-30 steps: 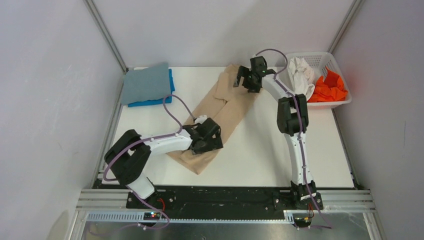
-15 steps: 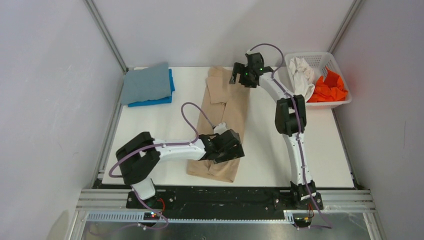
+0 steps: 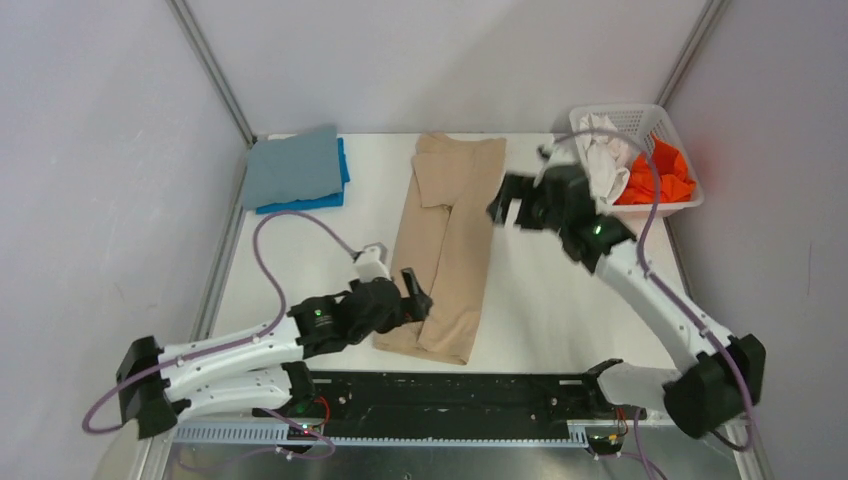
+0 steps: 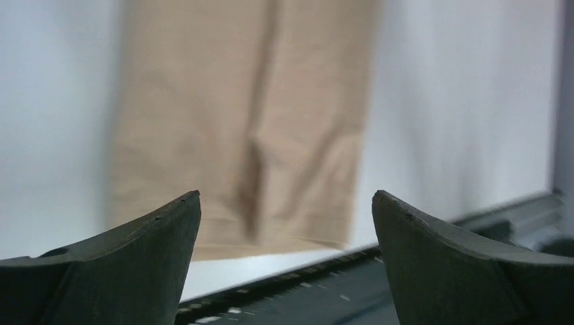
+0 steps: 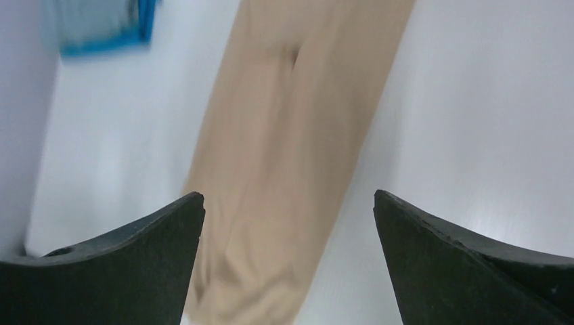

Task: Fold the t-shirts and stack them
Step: Rotate the tshirt 90 degrees, then grab the bottom of the folded rectangular tshirt with both arms

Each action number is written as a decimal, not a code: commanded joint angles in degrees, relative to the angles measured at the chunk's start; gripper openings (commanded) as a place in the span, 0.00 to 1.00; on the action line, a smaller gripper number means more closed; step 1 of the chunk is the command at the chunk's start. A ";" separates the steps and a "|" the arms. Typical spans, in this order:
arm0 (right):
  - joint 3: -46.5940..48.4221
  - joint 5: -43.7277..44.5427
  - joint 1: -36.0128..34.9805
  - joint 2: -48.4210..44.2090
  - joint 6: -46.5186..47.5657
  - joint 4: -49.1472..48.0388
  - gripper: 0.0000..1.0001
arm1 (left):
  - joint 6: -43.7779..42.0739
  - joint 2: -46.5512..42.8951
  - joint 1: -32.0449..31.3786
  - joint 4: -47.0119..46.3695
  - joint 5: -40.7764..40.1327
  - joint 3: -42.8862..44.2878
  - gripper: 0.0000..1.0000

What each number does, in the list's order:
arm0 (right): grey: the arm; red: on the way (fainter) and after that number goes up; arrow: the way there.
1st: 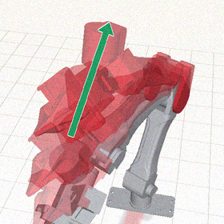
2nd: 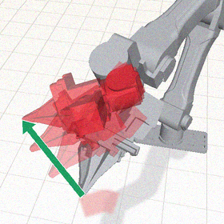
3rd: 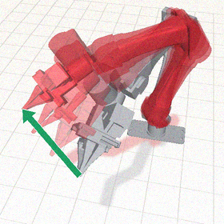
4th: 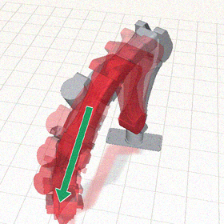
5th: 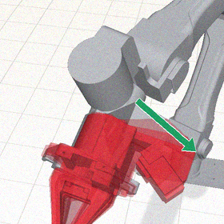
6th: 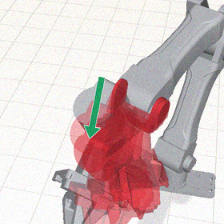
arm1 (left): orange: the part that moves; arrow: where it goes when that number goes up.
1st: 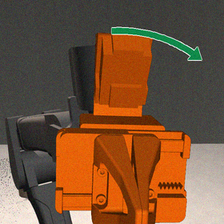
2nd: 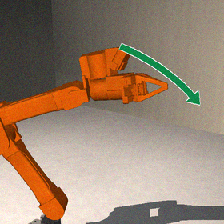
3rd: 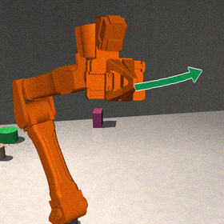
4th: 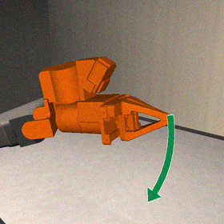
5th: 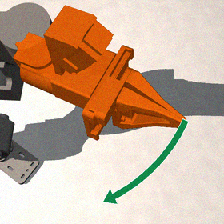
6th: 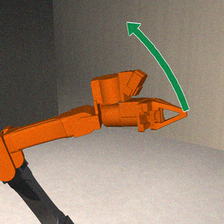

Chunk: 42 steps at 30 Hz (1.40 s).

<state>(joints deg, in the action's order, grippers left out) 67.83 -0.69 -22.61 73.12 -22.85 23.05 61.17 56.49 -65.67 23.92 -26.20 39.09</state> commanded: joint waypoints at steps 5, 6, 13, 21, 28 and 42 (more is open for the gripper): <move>-23.16 13.02 -30.99 -9.94 -12.06 3.21 0.99 | -5.22 -7.56 12.70 6.73 5.16 -11.80 1.00; -23.92 13.66 -33.15 -9.84 -13.32 3.35 0.99 | -5.03 -8.00 13.12 6.70 5.93 -12.44 1.00; -25.49 20.71 -50.83 -2.54 -25.94 3.33 0.89 | -3.45 -6.45 13.61 6.00 9.72 -16.24 0.87; -25.45 20.80 -53.75 6.63 -31.75 -0.73 0.74 | -2.73 -5.15 13.63 2.70 13.89 -19.63 0.69; -25.48 25.48 -54.39 9.32 -37.11 5.03 0.58 | -2.67 -2.06 13.58 0.05 14.81 -20.58 0.44; -30.44 24.94 -62.00 4.74 -38.63 4.64 0.00 | -0.60 -6.66 13.34 0.19 21.21 -23.83 0.00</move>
<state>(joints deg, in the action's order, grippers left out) 39.68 24.51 -80.68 81.23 -61.04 27.83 59.33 53.10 -52.21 20.93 -9.78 18.65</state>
